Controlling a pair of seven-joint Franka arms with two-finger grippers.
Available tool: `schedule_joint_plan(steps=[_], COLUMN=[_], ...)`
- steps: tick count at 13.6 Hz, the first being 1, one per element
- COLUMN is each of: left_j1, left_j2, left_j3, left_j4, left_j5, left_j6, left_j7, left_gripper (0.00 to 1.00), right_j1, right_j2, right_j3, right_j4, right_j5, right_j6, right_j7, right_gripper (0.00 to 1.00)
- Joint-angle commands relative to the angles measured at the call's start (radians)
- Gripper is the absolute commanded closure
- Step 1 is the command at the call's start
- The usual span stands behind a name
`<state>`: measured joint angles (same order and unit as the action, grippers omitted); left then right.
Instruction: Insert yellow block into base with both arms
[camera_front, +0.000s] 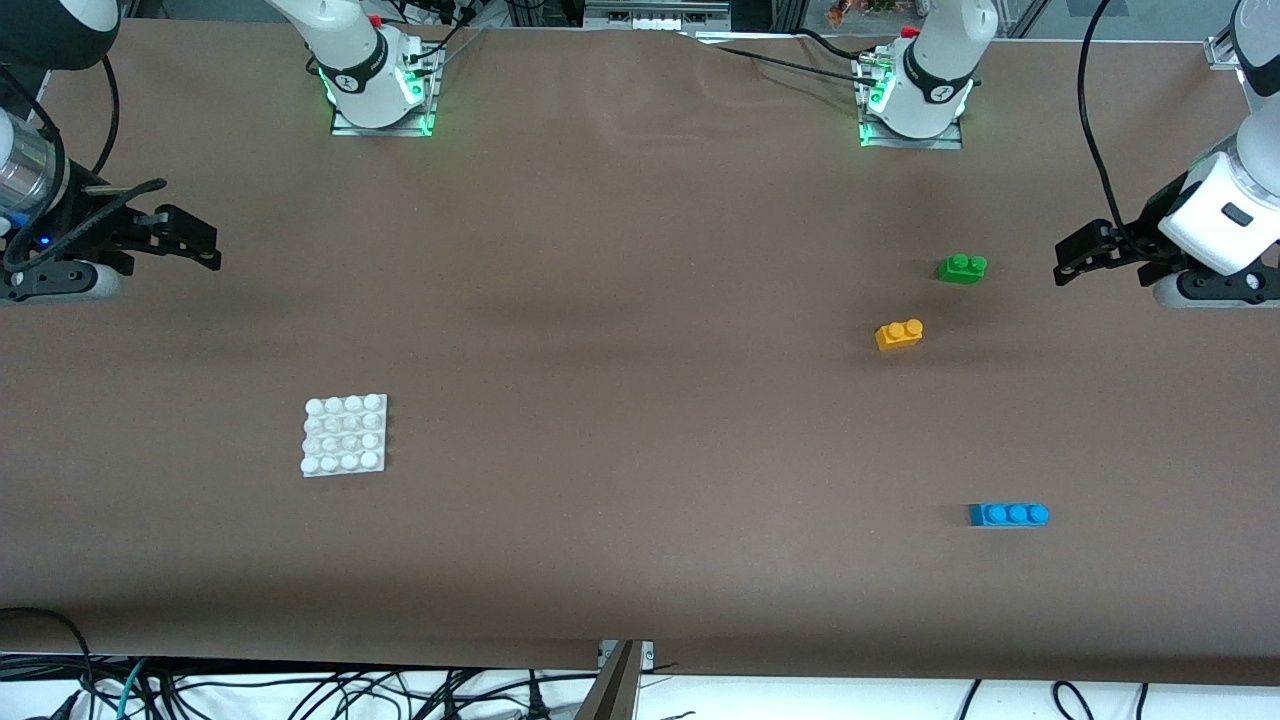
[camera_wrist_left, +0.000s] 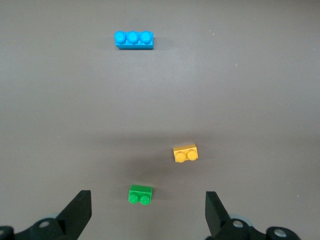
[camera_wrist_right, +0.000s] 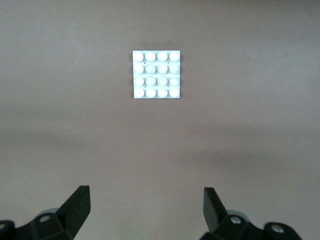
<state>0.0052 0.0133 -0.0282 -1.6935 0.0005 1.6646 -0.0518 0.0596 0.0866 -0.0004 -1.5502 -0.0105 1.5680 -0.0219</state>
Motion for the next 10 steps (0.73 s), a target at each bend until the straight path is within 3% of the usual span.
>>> schedule_joint_plan(steps=[1,10], left_j1=[-0.008,-0.010], left_j2=[0.019,0.031], left_j3=[0.005,0.002], left_j4=[0.038,0.061], left_j5=[0.010,0.010], left_j6=[-0.031,-0.045], left_j7=[0.013,0.015], left_gripper=[0.00,0.00], right_j1=[-0.001,-0.001], right_j2=[0.002,0.007], right_j3=[0.005,0.005], right_j4=[0.016,0.021], right_j5=[0.000,-0.002], right_j6=[-0.026,-0.014], right_j7=[-0.001,-0.015], right_gripper=[0.00,0.00])
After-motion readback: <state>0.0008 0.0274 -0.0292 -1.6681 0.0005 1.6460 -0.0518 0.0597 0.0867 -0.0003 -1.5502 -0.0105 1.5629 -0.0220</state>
